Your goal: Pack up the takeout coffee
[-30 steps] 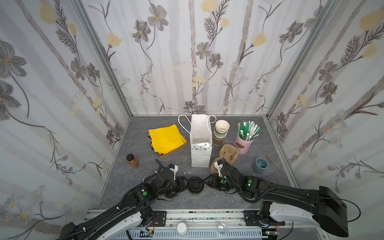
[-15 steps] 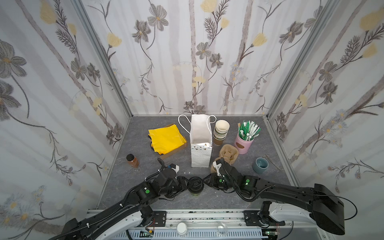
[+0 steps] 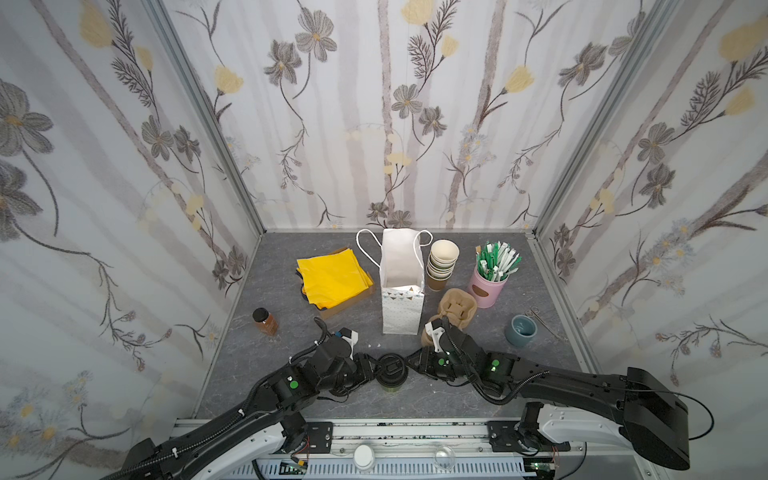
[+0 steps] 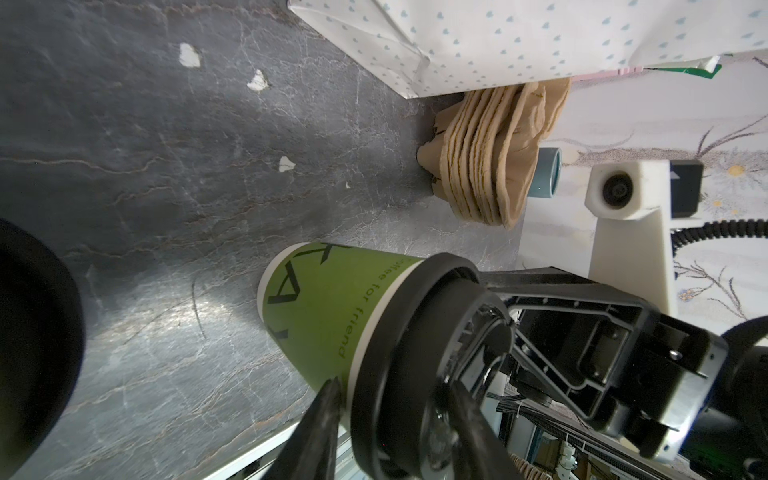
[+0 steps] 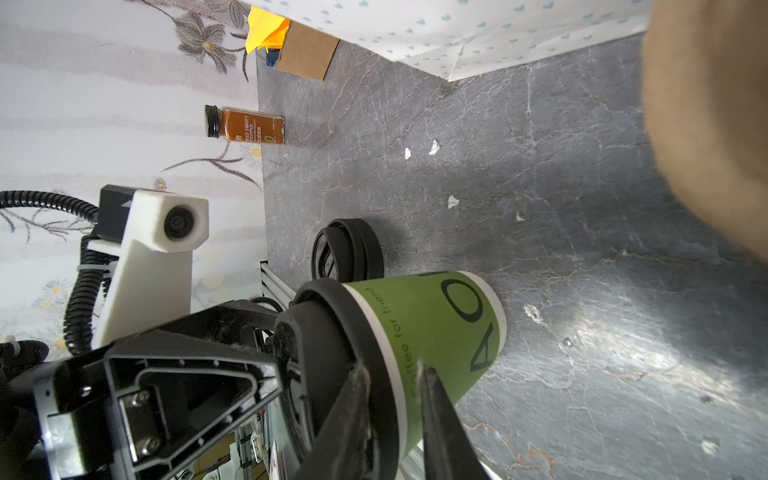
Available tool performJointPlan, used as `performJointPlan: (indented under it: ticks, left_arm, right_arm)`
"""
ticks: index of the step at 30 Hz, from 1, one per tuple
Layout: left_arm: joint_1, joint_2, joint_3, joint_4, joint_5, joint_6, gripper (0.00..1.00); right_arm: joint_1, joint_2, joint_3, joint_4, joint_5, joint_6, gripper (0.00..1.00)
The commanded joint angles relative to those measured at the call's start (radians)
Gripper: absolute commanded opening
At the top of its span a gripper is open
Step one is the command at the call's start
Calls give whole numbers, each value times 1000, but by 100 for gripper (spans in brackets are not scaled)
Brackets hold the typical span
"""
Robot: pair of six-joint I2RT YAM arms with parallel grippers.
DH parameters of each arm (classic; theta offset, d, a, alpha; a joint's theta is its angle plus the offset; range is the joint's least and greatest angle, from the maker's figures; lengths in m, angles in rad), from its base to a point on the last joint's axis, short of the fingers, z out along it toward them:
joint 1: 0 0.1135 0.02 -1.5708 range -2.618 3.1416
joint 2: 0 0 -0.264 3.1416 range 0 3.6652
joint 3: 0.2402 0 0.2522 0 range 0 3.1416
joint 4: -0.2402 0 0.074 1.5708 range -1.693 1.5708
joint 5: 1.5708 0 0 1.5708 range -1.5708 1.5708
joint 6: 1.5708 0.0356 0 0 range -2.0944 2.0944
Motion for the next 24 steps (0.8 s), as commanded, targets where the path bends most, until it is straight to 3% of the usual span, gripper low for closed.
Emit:
performJointPlan:
  ticks: [1,5,10,19,24]
  left_arm:
    - [0,0,-4,-5,-9,-1,42]
    - [0,2,4,-5,-15,2,45]
    - [0,-3,26,-4,-31,7,51]
    - [1,-27,50,-8,-67,16,63]
    - [0,-63,74,-154,-204,0,65]
  right_arm:
    - [3,-5,12,-148,10,-9,29]
    - [2,-77,38,-146,51,-10,48]
    - [2,-169,47,-152,73,-24,60]
    - [22,-94,83,-104,-40,-94,75]
    - [30,-25,102,-89,-54,-99,76]
